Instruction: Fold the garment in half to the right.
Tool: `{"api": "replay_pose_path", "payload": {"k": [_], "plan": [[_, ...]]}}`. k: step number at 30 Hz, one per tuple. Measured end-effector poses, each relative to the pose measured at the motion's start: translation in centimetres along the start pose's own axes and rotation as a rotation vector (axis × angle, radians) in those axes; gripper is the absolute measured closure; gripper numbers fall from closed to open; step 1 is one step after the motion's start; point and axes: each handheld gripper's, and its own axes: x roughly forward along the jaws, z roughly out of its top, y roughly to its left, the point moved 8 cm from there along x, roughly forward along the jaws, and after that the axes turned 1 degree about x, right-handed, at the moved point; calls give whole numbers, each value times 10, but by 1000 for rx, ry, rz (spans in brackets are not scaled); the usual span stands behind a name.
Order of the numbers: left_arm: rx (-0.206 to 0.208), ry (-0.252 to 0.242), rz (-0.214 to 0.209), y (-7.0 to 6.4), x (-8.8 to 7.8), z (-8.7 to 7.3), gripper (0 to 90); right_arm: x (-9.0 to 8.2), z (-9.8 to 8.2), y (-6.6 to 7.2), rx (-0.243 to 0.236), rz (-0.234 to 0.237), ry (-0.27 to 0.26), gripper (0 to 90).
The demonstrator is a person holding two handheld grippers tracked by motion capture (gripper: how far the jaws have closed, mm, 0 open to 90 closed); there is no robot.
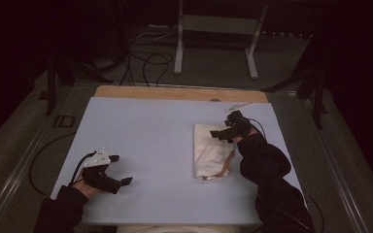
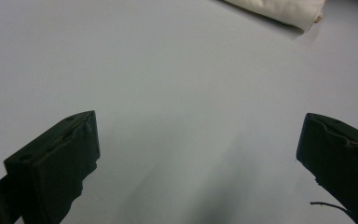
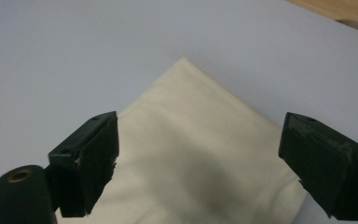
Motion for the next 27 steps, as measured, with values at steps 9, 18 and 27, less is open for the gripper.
{"api": "replay_pose_path", "payload": {"k": [9,18,27], "plan": [[4,0,2,0,0,0,2,-16,-11,14,-26,11,-22,107],[9,2,-1,0,0,0,2,-36,-29,20,-23,6,-66,102],[13,0,5,0,-1,1,2,-55,-58,26,-15,2,-98,102]]}}
